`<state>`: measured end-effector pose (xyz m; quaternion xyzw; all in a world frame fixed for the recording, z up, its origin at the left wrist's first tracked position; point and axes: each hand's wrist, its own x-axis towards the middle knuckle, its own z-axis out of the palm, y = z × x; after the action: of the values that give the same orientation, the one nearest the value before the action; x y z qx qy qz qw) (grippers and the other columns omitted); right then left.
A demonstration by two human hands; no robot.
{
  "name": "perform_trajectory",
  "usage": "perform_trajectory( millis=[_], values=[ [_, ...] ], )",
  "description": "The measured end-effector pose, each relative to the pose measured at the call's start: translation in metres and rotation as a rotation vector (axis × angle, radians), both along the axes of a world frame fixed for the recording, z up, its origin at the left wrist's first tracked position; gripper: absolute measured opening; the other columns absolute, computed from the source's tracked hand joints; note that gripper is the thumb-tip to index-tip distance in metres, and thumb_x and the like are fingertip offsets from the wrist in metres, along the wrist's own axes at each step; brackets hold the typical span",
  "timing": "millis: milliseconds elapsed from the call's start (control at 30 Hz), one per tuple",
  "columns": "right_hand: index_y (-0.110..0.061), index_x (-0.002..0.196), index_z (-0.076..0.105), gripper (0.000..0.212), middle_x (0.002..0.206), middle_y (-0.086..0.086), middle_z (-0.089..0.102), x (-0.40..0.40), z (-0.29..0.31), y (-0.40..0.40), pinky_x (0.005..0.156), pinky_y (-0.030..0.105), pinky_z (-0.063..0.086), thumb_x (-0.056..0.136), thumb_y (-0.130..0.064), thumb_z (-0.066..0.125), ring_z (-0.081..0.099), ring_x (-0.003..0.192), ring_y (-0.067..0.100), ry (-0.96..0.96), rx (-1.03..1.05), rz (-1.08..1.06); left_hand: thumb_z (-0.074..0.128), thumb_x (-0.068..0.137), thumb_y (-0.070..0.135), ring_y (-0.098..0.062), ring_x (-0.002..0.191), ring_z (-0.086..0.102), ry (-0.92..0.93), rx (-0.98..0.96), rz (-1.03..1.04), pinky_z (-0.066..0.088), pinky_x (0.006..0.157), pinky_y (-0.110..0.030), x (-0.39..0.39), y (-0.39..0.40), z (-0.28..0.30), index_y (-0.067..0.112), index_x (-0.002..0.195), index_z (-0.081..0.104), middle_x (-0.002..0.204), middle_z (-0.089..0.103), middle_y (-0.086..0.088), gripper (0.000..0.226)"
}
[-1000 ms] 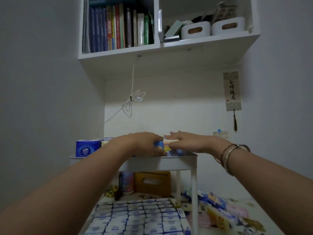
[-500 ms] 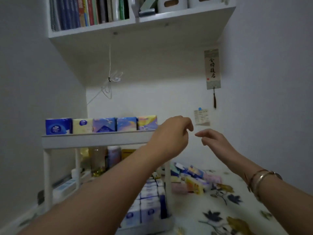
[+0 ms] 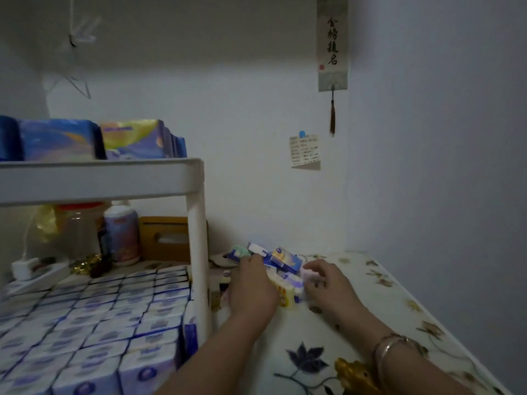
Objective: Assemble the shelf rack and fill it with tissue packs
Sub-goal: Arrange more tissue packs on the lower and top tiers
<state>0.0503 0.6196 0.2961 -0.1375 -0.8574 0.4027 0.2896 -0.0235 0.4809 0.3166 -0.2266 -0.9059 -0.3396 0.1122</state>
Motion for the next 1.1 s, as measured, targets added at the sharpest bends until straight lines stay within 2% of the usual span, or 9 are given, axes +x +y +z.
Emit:
perform_trajectory(
  millis=[100,167,267,467,600,767,900,1000,1100],
  values=[
    [-0.027,0.127,0.053,0.047,0.121,-0.004,0.054,-0.02,-0.013,0.0,0.092,0.026,0.044,0.083,-0.036,0.066,0.053,0.115,0.014,-0.118,0.121,0.02,0.05,0.088,0.015,-0.03,0.126,0.04,-0.01,-0.066,0.172,0.041,0.102,-0.042,-0.022,0.014,-0.015,0.017,0.134,0.041,0.141,0.04,-0.007,0.046],
    [-0.032,0.134,0.047,0.057,0.128,-0.005,0.053,-0.029,-0.018,0.003,0.092,0.026,0.042,0.082,-0.051,0.063,0.051,0.117,0.015,-0.202,0.313,0.014,0.044,0.092,0.019,-0.033,0.134,0.031,-0.057,-0.102,0.24,0.033,0.109,-0.045,-0.032,0.021,-0.02,0.019,0.142,0.035,0.15,0.031,-0.006,0.051],
    [-0.034,0.129,0.05,0.05,0.123,-0.003,0.058,-0.033,-0.025,0.007,0.091,0.031,0.044,0.082,-0.048,0.062,0.052,0.112,0.017,-0.19,0.352,0.024,0.039,0.092,0.026,-0.031,0.131,0.033,-0.088,-0.21,0.273,0.032,0.108,-0.045,-0.037,0.027,-0.022,0.02,0.135,0.044,0.146,0.038,-0.007,0.043],
    [-0.028,0.114,0.057,0.037,0.107,-0.003,0.056,-0.026,-0.019,0.002,0.075,0.027,0.049,0.079,-0.035,0.065,0.056,0.093,0.011,-0.057,0.11,-0.033,0.051,0.086,0.03,-0.037,0.131,0.02,-0.186,-0.283,0.187,0.03,0.108,-0.051,-0.041,0.024,-0.017,0.014,0.138,0.039,0.147,0.02,-0.01,0.056],
    [-0.024,0.106,0.059,0.018,0.105,-0.002,0.053,-0.015,-0.012,-0.003,0.06,0.014,0.037,0.089,-0.03,0.057,0.05,0.082,0.0,0.036,-0.003,-0.092,0.053,0.09,0.035,-0.035,0.124,0.031,-0.186,-0.214,0.085,0.039,0.102,-0.043,-0.027,0.017,-0.014,0.014,0.133,0.042,0.141,0.024,-0.012,0.048],
    [-0.013,0.083,0.054,0.024,0.087,0.005,0.06,0.005,0.002,-0.014,0.048,0.015,0.039,0.096,-0.033,0.05,0.054,0.075,0.014,0.185,-0.258,-0.131,0.058,0.088,0.032,-0.036,0.119,0.039,-0.106,-0.185,-0.015,0.043,0.09,-0.036,-0.008,0.006,-0.004,0.019,0.122,0.045,0.136,0.029,-0.011,0.039],
    [-0.01,0.086,0.058,0.028,0.074,0.001,0.063,0.021,0.02,-0.026,0.05,0.023,0.044,0.095,-0.036,0.052,0.06,0.061,0.014,0.315,-0.446,-0.066,0.066,0.078,0.032,-0.032,0.112,0.043,0.005,0.001,-0.101,0.046,0.089,-0.035,0.013,0.004,0.029,0.022,0.113,0.049,0.124,0.035,-0.005,0.04],
    [-0.012,0.078,0.057,0.024,0.058,-0.006,0.057,0.033,0.043,-0.035,0.043,0.02,0.043,0.094,-0.029,0.056,0.054,0.048,0.008,0.395,-0.471,-0.004,0.064,0.078,0.034,-0.028,0.109,0.048,0.037,0.176,-0.231,0.05,0.089,-0.04,0.037,-0.002,0.064,0.025,0.11,0.053,0.116,0.038,0.0,0.035],
    [-0.011,0.088,0.063,0.011,0.065,-0.001,0.061,0.049,0.078,-0.051,0.049,0.021,0.047,0.093,-0.018,0.058,0.055,0.056,0.013,0.44,-0.483,0.046,0.062,0.082,0.034,-0.024,0.109,0.049,0.1,0.257,-0.297,0.049,0.09,-0.037,0.063,-0.023,0.103,0.025,0.116,0.052,0.121,0.042,-0.002,0.036]
  ],
)
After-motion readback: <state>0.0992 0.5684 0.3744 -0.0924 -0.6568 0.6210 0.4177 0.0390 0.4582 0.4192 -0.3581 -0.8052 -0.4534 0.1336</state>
